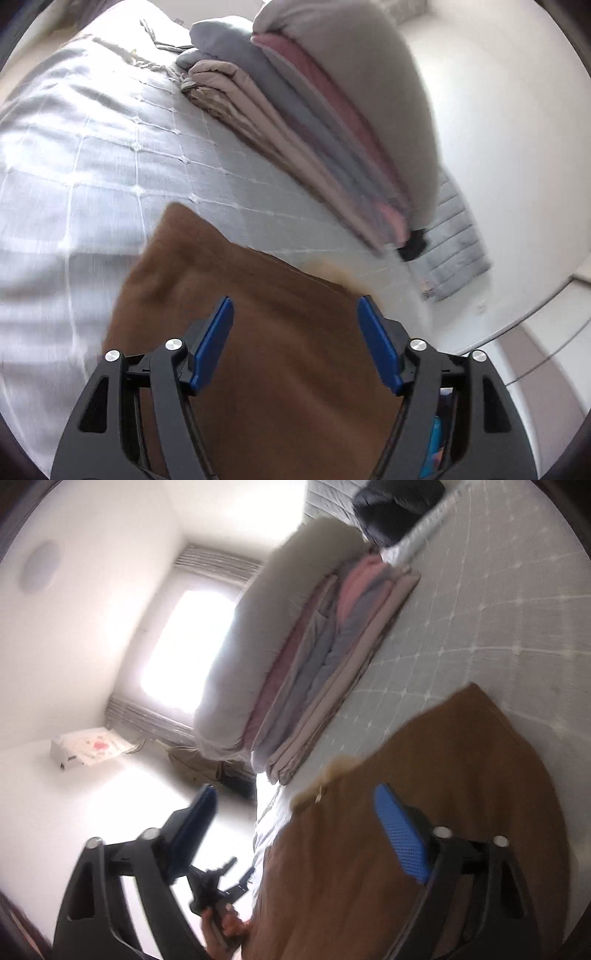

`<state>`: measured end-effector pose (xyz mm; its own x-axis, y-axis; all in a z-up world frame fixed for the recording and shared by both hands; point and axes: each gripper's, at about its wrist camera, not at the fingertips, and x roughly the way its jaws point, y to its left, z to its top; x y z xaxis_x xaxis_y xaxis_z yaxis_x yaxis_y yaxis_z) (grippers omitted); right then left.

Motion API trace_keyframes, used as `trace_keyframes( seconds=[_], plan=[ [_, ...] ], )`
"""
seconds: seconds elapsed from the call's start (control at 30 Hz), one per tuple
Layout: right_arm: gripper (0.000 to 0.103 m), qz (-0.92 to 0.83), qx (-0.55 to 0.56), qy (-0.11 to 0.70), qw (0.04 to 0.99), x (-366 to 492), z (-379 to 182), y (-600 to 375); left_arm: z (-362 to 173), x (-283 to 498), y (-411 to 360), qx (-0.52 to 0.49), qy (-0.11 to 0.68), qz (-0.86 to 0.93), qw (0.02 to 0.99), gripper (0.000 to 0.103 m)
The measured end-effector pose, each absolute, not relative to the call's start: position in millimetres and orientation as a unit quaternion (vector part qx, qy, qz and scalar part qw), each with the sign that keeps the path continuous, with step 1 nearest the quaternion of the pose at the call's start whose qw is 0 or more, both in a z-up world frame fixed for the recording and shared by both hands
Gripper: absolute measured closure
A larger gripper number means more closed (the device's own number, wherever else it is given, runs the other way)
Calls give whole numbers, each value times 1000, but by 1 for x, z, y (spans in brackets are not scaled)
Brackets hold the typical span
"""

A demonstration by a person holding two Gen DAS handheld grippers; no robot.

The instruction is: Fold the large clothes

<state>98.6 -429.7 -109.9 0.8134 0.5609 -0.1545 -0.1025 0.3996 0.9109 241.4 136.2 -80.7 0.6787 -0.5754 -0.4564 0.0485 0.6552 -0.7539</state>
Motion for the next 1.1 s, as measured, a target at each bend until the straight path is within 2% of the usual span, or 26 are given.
trace_keyframes(
  seconds=[0.17,0.27,0.43,0.7,0.83,0.87,0.9,1.1],
  plan=[
    [13,127,521,254,805,79,-168,-448,-96,172,129,-372,360,-191,834,29],
    [13,115,578,226,776,82,-201,-467,-129,170,130,-358,388,-155,835,29],
    [13,96,502,261,819,95,-189,-463,-128,181,122,-284,367,-139,875,29],
    [13,92,495,255,826,62,-170,-456,-122,176,138,-324,374,-148,856,29],
    [13,146,502,222,823,28,-140,-428,-113,135,169,-408,354,-171,824,28],
    [13,162,503,222,819,22,-135,-420,-114,126,177,-429,351,-174,814,23],
    [13,181,502,230,814,20,-130,-406,-116,117,186,-452,347,-177,803,19],
    [13,253,485,289,786,36,-114,-332,-138,69,225,-545,348,-173,743,17]
  ],
)
